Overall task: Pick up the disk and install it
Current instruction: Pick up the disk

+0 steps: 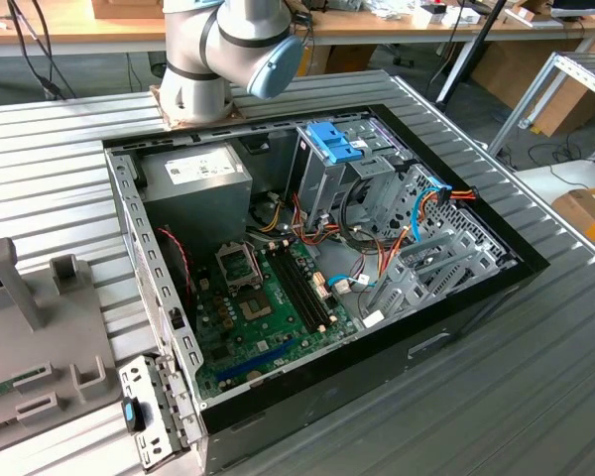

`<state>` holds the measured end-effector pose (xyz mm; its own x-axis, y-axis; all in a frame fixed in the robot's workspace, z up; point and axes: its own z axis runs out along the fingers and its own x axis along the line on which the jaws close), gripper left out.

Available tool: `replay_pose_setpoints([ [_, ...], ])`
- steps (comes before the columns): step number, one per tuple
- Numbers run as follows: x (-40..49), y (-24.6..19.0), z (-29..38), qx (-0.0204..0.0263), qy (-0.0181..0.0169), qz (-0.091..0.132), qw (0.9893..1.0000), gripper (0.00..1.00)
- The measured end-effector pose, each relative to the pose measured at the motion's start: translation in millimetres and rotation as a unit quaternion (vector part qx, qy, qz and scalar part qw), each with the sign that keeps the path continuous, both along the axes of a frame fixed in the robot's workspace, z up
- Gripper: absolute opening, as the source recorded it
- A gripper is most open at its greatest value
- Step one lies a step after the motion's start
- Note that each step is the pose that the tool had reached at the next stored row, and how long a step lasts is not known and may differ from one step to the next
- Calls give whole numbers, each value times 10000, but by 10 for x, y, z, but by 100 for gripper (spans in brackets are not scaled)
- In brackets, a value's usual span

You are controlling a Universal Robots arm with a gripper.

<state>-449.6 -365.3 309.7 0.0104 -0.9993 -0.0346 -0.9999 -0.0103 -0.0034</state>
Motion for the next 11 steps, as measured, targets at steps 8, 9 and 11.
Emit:
replay_pose_setpoints([
  [8,0,3,0,0,0,0,10000,36],
  [9,0,3,0,0,0,16,10000,36],
  [11,0,3,0,0,0,59,10000,36],
])
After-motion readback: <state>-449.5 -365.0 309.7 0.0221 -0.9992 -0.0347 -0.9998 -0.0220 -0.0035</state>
